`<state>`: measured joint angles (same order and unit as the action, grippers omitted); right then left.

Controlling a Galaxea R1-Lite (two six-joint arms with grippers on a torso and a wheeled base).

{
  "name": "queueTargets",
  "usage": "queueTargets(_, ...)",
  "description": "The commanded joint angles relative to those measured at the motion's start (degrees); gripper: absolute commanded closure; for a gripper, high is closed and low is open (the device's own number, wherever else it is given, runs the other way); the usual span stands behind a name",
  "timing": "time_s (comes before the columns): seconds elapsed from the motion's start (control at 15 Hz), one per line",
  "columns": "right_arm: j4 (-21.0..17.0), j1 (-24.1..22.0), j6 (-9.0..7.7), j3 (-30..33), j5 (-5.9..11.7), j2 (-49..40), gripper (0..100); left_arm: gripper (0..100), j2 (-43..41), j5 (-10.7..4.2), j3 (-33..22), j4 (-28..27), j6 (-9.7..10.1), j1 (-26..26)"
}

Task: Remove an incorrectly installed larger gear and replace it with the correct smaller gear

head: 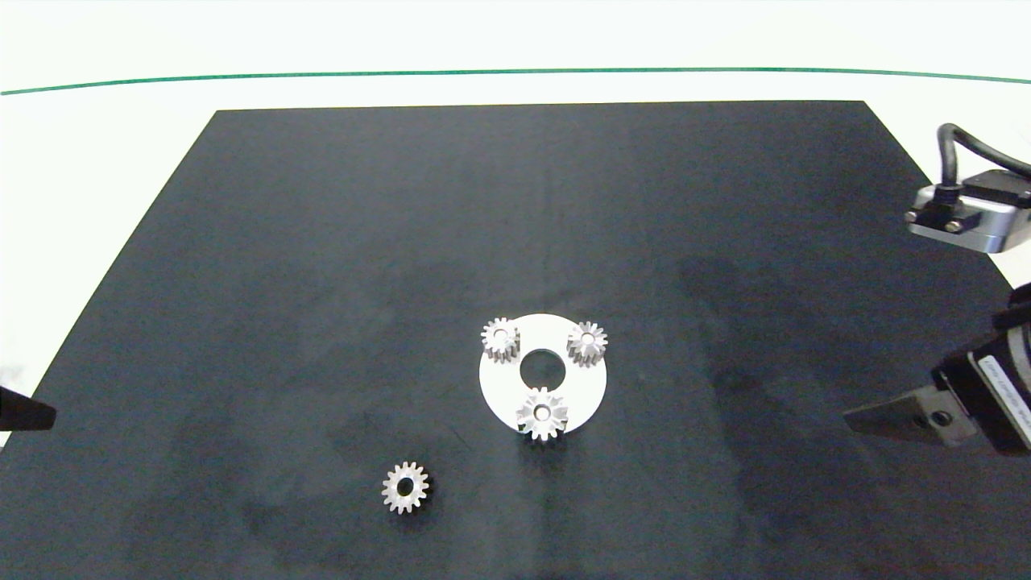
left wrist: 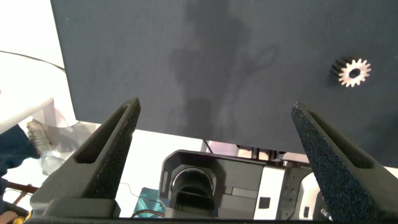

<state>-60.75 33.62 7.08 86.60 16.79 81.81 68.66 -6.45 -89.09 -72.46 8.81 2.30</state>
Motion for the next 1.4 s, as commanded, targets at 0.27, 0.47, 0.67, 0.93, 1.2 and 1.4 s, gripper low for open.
queueTargets(0.27,-13.08,17.0,4.17,23.7,4.57,19.44,0,0,-1.6,-0.06,0.06,-0.4,0.06,0.16)
queueTargets(0.47,-20.55,18.76,3.99,27.99,5.45,25.85,0,0,-2.21,-0.06,0.14,-0.49,0.06,0.24)
queueTargets(0.67,-20.64,20.43,3.82,27.99,8.44,30.51,0,0,-3.88,0.03,0.14,-1.1,0.06,0.33)
queueTargets(0.93,-19.06,22.89,4.69,27.99,7.74,28.14,0,0,-5.64,-0.06,0.06,-1.1,0.06,0.77)
queueTargets(1.2,-2.01,22.45,3.9,17.81,6.77,26.12,0,0,-5.64,-0.06,0.06,-1.1,-0.02,0.95)
queueTargets(1.4,-0.51,22.45,2.41,20.01,5.45,29.9,0,0,-5.55,-0.06,0.06,-1.1,-0.02,0.95)
